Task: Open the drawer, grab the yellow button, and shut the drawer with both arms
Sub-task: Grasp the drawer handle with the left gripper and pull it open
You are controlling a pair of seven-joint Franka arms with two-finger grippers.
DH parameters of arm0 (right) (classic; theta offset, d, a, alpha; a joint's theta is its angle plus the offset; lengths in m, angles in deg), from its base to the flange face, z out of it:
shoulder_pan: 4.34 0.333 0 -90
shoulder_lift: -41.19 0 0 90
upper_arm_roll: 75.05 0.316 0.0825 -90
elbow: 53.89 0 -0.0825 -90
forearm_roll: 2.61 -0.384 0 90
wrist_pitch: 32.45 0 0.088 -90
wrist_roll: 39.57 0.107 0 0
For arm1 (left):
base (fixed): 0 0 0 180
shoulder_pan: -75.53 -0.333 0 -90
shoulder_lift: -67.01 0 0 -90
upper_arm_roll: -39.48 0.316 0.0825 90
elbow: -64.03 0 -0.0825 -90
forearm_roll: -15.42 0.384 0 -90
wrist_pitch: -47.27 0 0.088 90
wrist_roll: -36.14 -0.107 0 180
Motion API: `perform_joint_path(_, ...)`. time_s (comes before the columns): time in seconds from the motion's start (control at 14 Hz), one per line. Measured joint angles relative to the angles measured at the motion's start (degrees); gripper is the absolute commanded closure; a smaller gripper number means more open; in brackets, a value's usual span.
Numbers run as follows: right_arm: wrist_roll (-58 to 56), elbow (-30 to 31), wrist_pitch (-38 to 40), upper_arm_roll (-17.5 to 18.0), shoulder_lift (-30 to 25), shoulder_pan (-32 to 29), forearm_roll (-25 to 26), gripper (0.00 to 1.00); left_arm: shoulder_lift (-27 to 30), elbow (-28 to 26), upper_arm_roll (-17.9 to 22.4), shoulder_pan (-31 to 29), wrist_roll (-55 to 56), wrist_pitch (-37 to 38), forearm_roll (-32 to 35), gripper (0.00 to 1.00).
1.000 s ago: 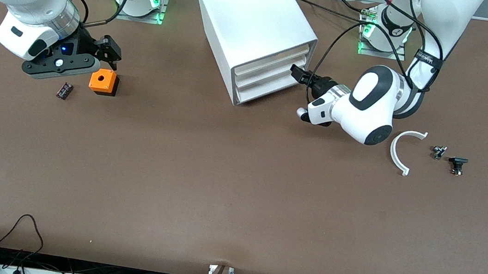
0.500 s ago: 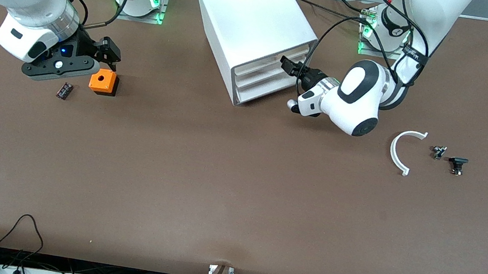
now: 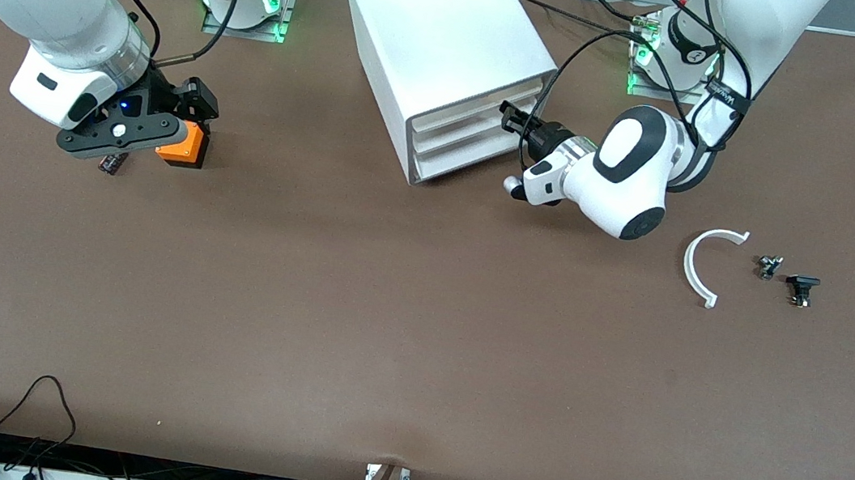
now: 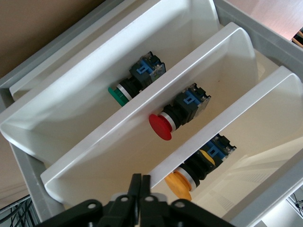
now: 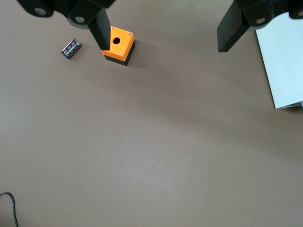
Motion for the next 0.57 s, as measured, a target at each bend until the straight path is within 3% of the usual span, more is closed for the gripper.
perform_joint_path(0.07, -0.3, 0.0, -0.2, 0.1, 0.2, 0.0, 0.0, 0.0, -0.1, -0.2, 0.0, 0.0, 0.0, -0.2, 0.0, 0.5)
perform_joint_path(0.21, -0.5, 0.0, -0.4, 0.4, 0.7, 0.2, -0.1, 0.0, -0.2, -0.6, 0.1, -0.2, 0.2, -0.3, 0.0, 0.41)
perform_joint_path(0.29, -0.6, 0.0, -0.5, 0.8, 0.9, 0.4, -0.1, 0.0, -0.2, -0.6, 0.1, -0.4, 0.2, -0.2, -0.3, 0.31)
perform_joint_path(0.57, -0.6, 0.0, -0.8, 1.4, 1.5, 2.4, -0.1, 0.0, -0.2, -0.7, 0.0, -1.7, 0.3, 0.3, -3.5, 0.25)
